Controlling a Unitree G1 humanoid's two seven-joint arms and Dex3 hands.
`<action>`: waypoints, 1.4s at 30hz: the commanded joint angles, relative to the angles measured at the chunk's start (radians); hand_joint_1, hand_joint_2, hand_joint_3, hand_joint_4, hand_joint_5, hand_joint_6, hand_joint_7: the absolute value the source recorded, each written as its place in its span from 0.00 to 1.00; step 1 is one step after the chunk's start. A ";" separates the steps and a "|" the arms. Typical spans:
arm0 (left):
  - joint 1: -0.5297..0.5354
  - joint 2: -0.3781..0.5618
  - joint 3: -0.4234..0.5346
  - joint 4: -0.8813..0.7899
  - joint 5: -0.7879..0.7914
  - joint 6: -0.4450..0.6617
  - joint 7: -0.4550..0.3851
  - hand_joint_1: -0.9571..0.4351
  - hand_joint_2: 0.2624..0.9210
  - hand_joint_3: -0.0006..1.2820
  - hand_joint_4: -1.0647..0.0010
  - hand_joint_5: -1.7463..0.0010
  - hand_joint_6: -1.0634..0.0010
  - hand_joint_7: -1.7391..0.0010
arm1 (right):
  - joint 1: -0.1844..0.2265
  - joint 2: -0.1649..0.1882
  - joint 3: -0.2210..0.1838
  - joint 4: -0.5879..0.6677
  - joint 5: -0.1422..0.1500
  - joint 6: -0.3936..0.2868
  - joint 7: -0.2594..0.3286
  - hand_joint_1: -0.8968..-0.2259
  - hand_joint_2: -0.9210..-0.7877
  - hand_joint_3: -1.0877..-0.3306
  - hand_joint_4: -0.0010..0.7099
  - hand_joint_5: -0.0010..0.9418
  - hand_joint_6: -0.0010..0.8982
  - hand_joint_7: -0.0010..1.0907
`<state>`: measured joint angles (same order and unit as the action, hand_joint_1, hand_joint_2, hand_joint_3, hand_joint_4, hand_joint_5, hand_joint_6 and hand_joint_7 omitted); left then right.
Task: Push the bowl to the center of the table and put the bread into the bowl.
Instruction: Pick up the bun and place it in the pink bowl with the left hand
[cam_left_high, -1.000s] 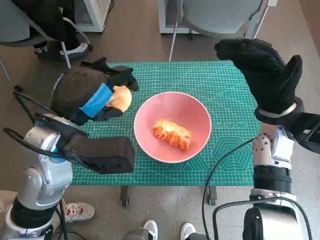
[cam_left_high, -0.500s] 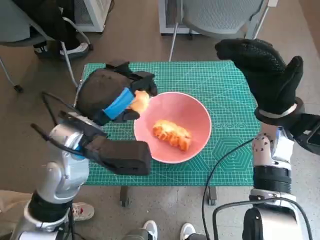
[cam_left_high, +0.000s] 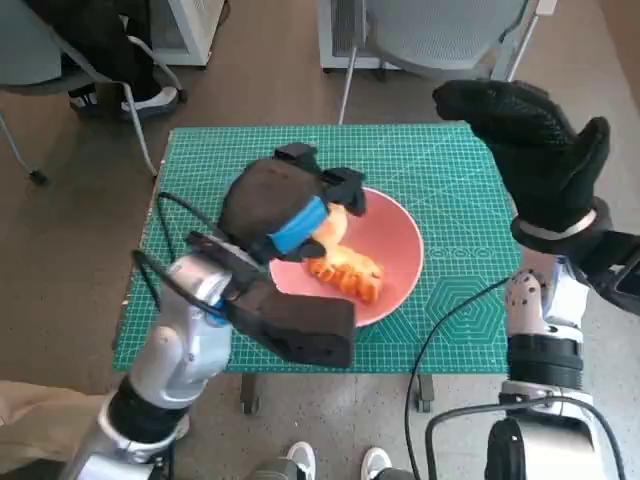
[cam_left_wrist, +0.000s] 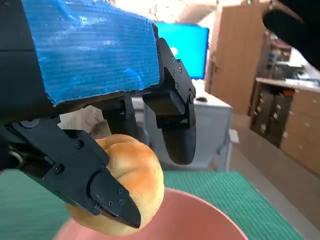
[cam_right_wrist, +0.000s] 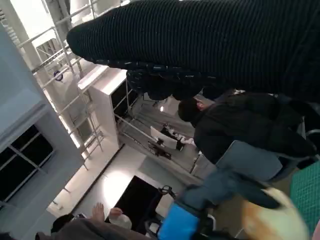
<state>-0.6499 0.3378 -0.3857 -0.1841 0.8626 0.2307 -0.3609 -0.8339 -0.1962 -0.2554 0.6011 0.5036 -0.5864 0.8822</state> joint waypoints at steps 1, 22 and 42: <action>-0.008 -0.012 -0.022 0.053 0.001 -0.035 0.016 0.69 1.00 0.05 0.30 0.32 0.43 0.36 | 0.033 -0.003 0.005 -0.004 -0.017 0.002 -0.010 0.32 0.00 0.40 0.48 0.00 0.45 0.00; -0.053 -0.046 -0.098 0.239 0.029 -0.066 -0.021 0.69 1.00 0.06 0.32 0.29 0.43 0.39 | 0.049 -0.005 0.018 -0.027 -0.021 0.008 -0.038 0.29 0.00 0.40 0.49 0.00 0.45 0.00; 0.011 -0.050 -0.011 0.183 -0.113 -0.084 -0.008 0.44 0.93 0.02 0.80 0.93 0.73 0.85 | 0.046 -0.009 0.018 -0.022 -0.018 0.010 -0.041 0.30 0.00 0.40 0.49 0.00 0.44 0.00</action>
<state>-0.6557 0.2766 -0.4221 0.0297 0.7685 0.1741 -0.4065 -0.8076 -0.1989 -0.2379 0.5742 0.4995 -0.5845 0.8466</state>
